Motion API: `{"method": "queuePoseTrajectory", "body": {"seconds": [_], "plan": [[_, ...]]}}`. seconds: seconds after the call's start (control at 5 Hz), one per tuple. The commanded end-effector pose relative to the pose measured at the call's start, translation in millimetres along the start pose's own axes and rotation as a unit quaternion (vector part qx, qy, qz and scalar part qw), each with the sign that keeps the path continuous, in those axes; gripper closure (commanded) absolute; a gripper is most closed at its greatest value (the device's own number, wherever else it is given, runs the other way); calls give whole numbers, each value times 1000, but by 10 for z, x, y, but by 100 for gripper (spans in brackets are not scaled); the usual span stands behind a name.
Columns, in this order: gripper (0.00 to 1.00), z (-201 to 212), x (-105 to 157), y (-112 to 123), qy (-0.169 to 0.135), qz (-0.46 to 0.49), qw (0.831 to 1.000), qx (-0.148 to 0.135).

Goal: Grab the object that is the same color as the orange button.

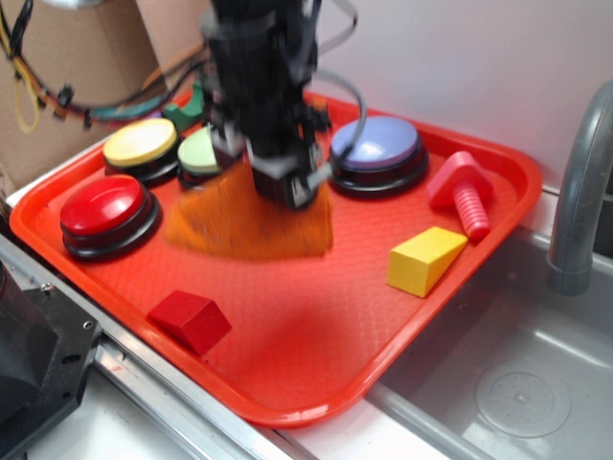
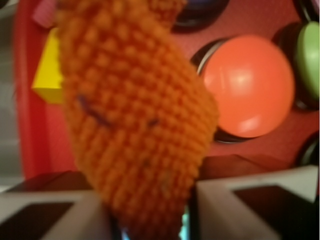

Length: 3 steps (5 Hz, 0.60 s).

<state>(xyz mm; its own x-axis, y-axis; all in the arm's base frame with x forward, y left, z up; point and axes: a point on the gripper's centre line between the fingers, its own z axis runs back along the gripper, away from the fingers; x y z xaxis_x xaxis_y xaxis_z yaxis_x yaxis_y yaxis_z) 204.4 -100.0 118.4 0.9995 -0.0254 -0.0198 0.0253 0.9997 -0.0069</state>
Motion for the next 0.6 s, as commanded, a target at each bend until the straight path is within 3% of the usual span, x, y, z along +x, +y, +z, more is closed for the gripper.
{"method": "queuePoseTrajectory", "body": {"seconds": [0.0, 0.2, 0.4], "plan": [[100, 828, -55, 20, -38, -114, 991, -58], [100, 1007, -171, 72, -61, -109, 991, -54], [100, 995, -211, 145, -64, -81, 994, -30]]}}
